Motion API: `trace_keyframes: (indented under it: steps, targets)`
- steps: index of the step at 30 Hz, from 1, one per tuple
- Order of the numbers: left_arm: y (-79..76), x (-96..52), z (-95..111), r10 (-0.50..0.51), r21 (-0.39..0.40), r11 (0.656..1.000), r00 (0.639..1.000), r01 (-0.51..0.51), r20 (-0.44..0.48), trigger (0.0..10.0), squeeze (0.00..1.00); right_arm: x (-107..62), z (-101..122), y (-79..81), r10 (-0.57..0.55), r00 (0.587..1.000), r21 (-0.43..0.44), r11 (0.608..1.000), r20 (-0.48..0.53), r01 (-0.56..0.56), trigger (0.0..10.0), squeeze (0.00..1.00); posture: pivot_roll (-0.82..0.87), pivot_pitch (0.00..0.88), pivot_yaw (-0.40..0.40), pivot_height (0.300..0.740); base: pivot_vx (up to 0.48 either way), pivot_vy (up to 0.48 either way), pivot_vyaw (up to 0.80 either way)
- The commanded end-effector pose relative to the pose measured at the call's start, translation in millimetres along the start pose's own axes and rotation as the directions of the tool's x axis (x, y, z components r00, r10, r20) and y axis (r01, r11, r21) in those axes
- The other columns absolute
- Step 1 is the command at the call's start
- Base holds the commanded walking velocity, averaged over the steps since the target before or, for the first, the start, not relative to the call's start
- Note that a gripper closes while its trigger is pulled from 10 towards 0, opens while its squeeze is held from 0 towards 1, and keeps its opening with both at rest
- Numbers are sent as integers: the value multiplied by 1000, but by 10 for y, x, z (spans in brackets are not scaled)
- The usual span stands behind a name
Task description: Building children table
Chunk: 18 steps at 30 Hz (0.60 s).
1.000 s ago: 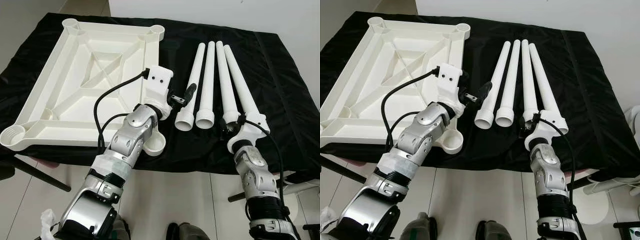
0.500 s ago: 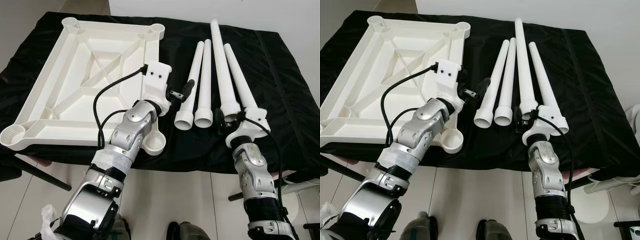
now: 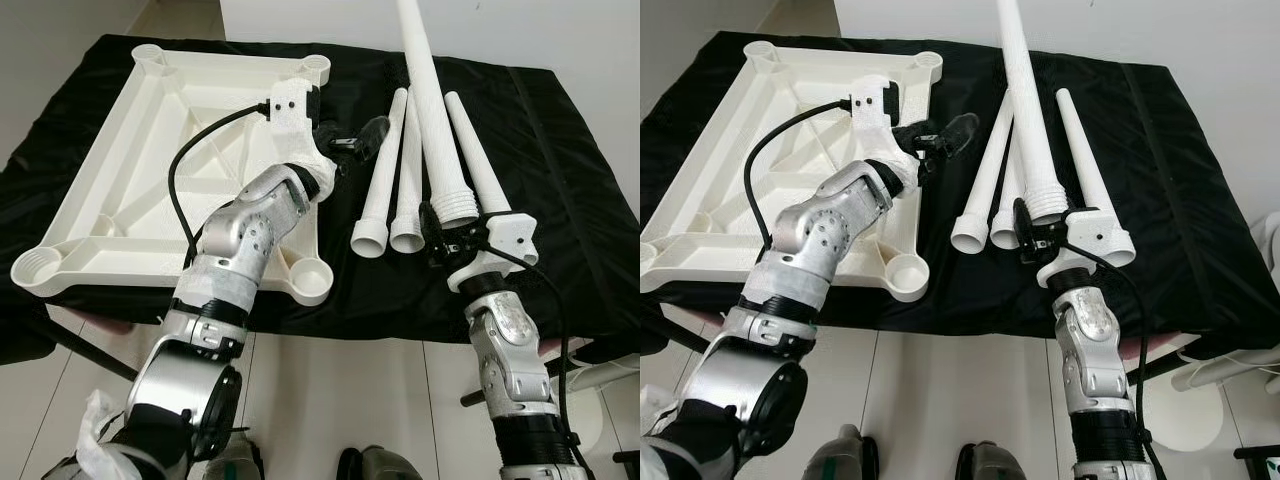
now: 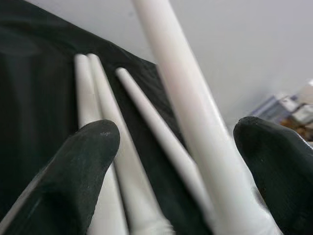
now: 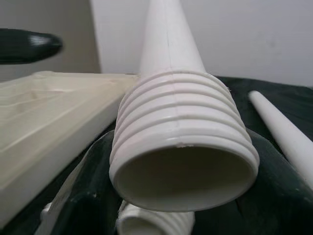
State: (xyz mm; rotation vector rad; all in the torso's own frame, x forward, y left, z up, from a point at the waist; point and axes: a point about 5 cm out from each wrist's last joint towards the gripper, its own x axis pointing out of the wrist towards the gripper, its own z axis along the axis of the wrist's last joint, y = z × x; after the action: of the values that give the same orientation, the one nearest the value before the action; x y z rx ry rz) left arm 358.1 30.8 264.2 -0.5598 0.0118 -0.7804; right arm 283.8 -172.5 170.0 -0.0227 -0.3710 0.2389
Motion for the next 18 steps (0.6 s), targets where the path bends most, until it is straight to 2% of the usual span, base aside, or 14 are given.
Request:
trace_keyframes:
  steps: [1, 5, 10, 12, 18]
  targets:
    - [-189, 12, 24, -283, -64, 957, 959, 282, -12, 10000, 0, -9, 75, 45, 43, 998, -13, 999, 46, -42, 10000, 0, -21, 0, 3, 740, 0, 0, 0]
    - [-207, 23, 2, -322, -102, 943, 946, 316, -47, 10000, 0, -16, 71, 117, 96, 995, -30, 995, 41, -94, 10000, 0, -24, 0, 8, 740, 0, 0, 0]
    - [-201, 44, -18, -321, -123, 942, 944, 311, -75, 10000, 0, -17, 60, 228, 153, 987, -45, 988, 42, -151, 10000, 0, -26, 0, 11, 740, 0, 0, 0]
    - [-127, 90, -97, -257, -111, 963, 958, 244, -127, 10000, 0, 19, 59, 366, 192, 980, -48, 981, 60, -190, 10000, 0, -25, 0, 10, 740, 0, 0, 0]
    - [-88, 100, -100, -224, -115, 971, 964, 208, -144, 10000, 0, 15, 46, 412, 215, 975, -60, 976, 58, -211, 10000, 0, -23, 0, 10, 740, 0, 0, 0]
